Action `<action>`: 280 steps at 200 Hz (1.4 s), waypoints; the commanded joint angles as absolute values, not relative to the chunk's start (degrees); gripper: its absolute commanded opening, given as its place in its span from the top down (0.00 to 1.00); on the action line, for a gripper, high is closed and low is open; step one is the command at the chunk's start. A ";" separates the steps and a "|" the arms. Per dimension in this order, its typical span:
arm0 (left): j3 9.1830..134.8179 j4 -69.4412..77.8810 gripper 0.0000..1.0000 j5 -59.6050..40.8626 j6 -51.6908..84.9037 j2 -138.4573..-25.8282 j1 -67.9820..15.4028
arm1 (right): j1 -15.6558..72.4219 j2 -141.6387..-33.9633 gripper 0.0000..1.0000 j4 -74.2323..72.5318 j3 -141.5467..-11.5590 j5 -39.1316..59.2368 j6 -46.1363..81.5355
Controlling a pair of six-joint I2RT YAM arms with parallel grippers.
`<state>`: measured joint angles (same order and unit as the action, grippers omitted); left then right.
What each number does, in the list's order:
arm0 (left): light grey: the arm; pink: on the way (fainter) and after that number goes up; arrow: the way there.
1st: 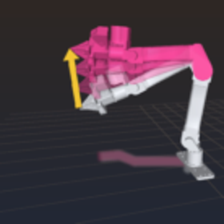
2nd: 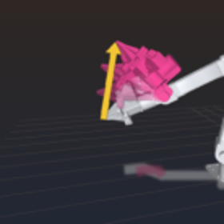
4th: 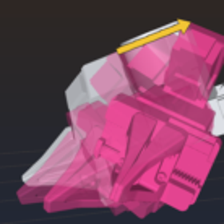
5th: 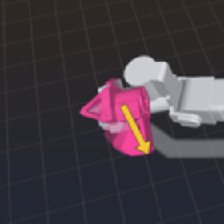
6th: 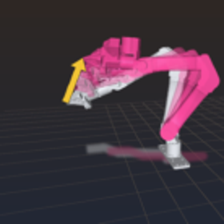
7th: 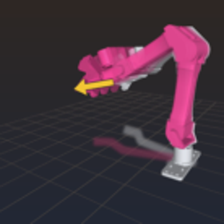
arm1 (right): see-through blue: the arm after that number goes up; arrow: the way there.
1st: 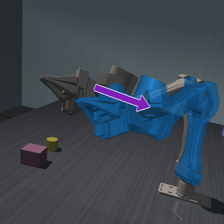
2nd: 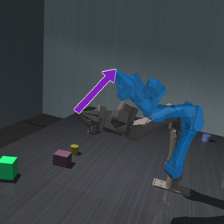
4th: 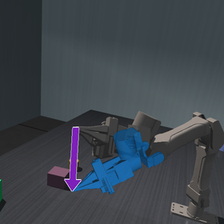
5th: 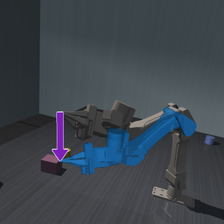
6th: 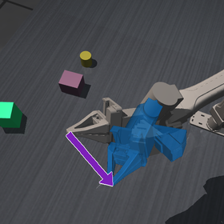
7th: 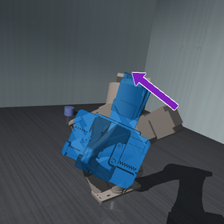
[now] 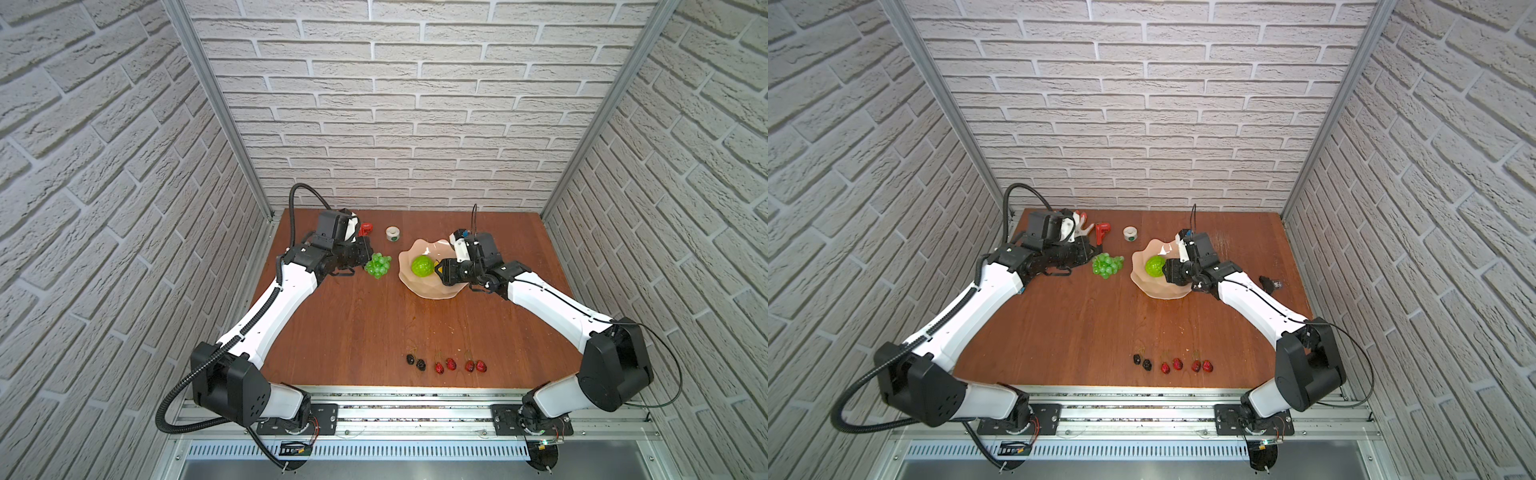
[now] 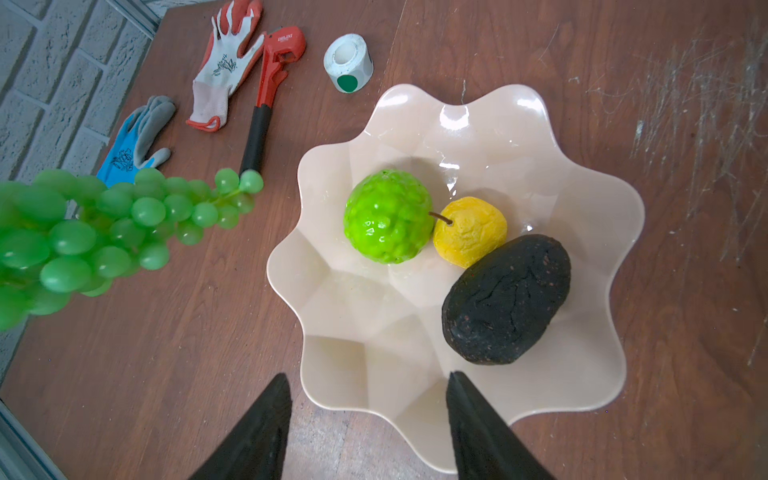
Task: Place and organize the fake fruits in the fruit bowl
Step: 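Lift the grapes and carry them over the bowl with the left gripper, then lower the grapes into the bowl nearest the robot and release them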
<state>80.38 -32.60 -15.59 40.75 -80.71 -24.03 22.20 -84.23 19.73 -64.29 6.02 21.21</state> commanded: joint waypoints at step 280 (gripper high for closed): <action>109.69 -23.69 1.00 -28.30 43.32 -113.54 -38.51 | 14.22 -68.42 0.37 25.31 -56.26 1.41 16.25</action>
<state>109.75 -28.05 -25.91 42.33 -112.49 -38.02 14.57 -68.99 26.81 -57.08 1.32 17.08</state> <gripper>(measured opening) 0.048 0.628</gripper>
